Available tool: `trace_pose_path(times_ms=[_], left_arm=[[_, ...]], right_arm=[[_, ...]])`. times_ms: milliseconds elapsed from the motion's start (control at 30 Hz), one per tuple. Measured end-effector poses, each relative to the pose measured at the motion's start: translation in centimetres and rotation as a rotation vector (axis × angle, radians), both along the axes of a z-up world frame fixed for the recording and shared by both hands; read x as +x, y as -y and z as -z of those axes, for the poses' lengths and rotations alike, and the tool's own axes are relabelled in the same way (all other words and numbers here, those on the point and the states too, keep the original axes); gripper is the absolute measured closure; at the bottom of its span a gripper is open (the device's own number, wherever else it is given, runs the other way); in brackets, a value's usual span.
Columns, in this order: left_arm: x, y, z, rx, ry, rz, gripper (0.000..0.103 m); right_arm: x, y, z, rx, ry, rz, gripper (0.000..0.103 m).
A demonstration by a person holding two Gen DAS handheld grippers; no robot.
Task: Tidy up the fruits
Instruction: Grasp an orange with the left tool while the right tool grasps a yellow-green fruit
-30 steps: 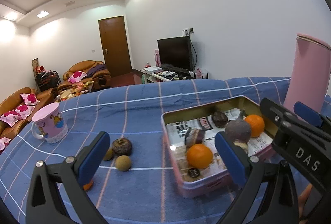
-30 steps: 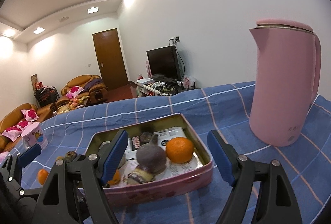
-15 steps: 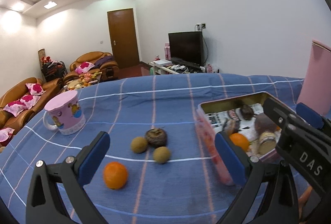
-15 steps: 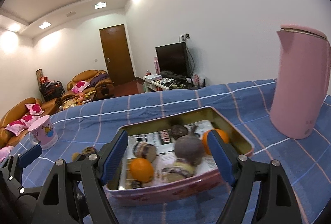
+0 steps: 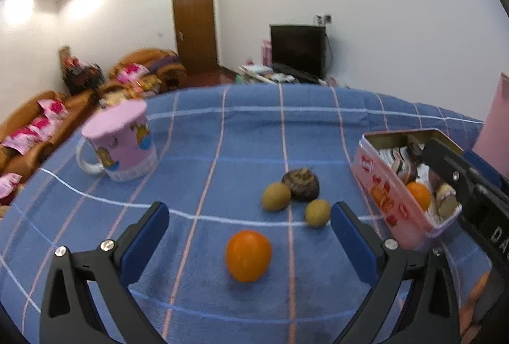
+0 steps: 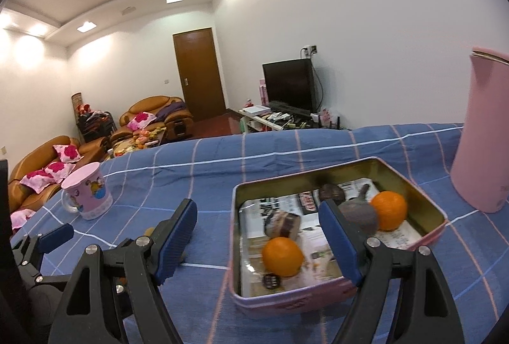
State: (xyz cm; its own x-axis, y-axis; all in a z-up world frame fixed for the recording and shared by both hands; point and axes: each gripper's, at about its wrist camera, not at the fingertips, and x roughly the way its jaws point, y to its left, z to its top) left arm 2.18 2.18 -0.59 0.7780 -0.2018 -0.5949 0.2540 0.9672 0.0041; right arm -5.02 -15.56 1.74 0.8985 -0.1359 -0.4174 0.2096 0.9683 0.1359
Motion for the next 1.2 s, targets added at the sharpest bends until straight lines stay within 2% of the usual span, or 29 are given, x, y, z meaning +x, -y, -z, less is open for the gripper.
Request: trace_pose_path(times_ms=[233,333,400,533,633,767,867,933,1100,1200], left_arm=[[1.6,-1.5,1.4,-0.036,-0.135,0.060,0.001],[2.1,-1.1,2.1,-0.020,-0.183,0.073,0.011],[2.5,-1.0,2.6,-0.016,-0.214,0.069,0.022],[3.5,-1.6,3.6,-0.031,-0.283,0.032,0.034],[3.4,-1.7,3.6,-0.047,-0.282,0.027,0.041],[3.1,-1.5,3.5,-0.071,-0.281,0.070,0.068],[3.2,-1.9,3.3,-0.077,-0.275,0.050,0.069],[3.4,-3.0,3.2,-0.111,-0.267,-0.002,0.069],[3.1,-5.6,2.0,-0.118,-0.165,-0.153,0.069],[3.1,-6.1,1.6,-0.105,-0.130,-0.190,0.069]], right_arm=[[0.3,-0.8,0.1,-0.002,-0.012,-0.042,0.023],[0.4,-0.9,0.1,0.010,-0.020,-0.056,0.023],[0.7,-0.9,0.3,0.021,-0.034,-0.066,0.023],[1.3,-1.3,0.5,0.019,-0.067,-0.088,0.023],[1.7,-1.9,0.6,0.013,-0.082,-0.112,0.023],[2.3,-3.1,0.8,-0.009,-0.098,-0.148,0.023],[3.1,-4.4,1.0,-0.041,-0.126,-0.182,0.023],[3.8,-5.2,1.3,-0.054,-0.160,-0.208,0.023],[6.0,-7.1,2.5,-0.047,-0.262,-0.272,0.023],[7.4,-7.9,3.5,-0.049,-0.334,-0.278,0.029]])
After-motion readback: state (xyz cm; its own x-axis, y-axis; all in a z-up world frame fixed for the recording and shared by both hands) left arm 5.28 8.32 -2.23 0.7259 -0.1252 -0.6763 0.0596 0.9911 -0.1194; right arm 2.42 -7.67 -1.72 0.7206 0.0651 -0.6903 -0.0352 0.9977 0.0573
